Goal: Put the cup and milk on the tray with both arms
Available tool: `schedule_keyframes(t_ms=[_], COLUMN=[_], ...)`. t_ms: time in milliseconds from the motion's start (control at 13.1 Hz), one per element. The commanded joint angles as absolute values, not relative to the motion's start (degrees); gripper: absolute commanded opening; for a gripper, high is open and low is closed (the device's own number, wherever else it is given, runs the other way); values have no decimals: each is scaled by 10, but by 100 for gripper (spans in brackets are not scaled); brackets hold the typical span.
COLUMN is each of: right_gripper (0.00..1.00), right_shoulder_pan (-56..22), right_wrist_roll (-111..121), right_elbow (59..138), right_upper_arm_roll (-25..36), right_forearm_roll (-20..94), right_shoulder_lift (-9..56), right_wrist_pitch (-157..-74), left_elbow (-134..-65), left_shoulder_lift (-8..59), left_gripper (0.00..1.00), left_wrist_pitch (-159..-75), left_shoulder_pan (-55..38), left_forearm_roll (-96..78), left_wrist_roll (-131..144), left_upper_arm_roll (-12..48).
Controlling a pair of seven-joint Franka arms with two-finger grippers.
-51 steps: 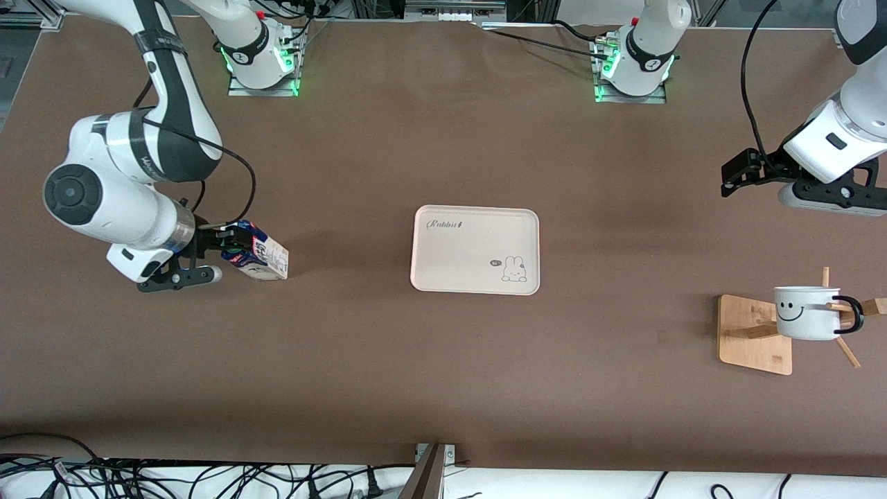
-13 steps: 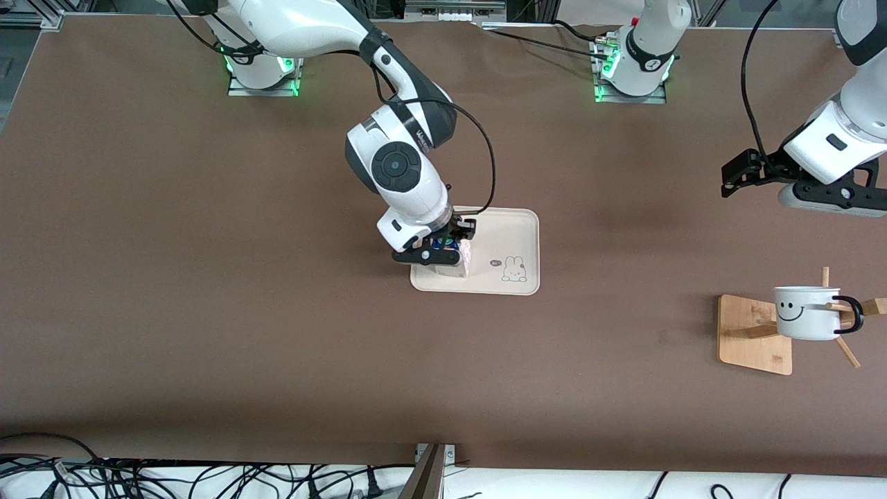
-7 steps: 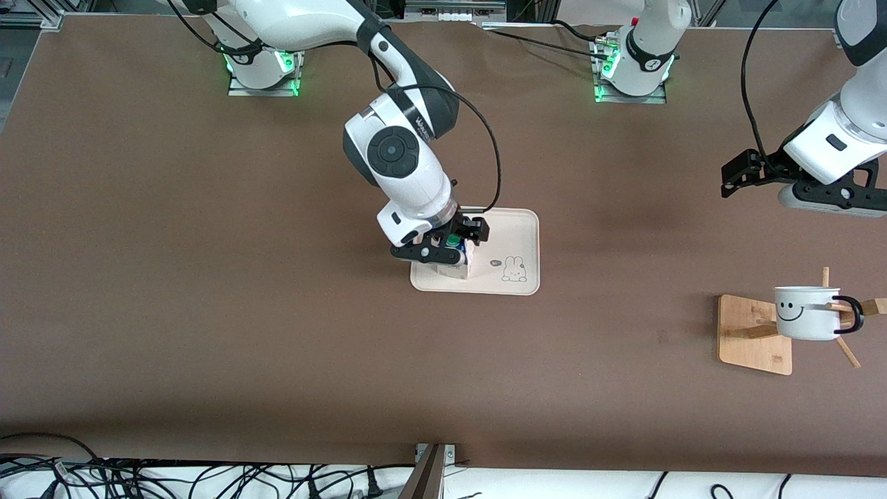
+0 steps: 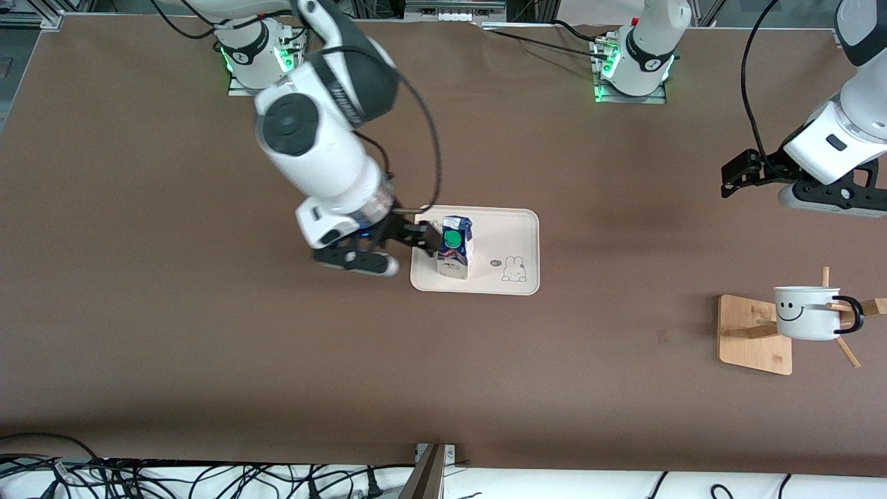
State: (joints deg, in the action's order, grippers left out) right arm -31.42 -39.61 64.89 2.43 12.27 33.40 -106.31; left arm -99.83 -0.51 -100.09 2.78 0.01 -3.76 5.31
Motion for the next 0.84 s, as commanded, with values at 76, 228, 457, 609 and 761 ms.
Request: schedule_keyframes(t_ms=[76, 228, 457, 609, 761], right_gripper=[100, 100, 100, 100, 100], right_shoulder_pan=[-226, -221, -206, -193, -144], right_wrist_roll=[-293, -225, -166, -162, -121], right_elbow=[683, 745, 891, 994, 1021], right_upper_arm_roll=[24, 62, 79, 61, 32], right_forearm_roll=[139, 136, 102, 43, 26], right_shoulder_lift=[274, 217, 99, 7, -31], right_wrist_pitch=[-967, -955, -975, -1004, -999], left_elbow=[-980, -980, -980, -980, -980], left_shoulder_lift=[1, 1, 2, 1, 1], left_gripper=[100, 100, 100, 100, 100], left_wrist_pitch=[-986, -986, -986, -986, -986], left_shoulder_pan=[29, 29, 29, 29, 29], left_forearm_roll=[6, 5, 5, 6, 6], left_wrist_roll=[-33, -33, -32, -33, -33], left_upper_arm_roll=[55, 55, 56, 55, 56])
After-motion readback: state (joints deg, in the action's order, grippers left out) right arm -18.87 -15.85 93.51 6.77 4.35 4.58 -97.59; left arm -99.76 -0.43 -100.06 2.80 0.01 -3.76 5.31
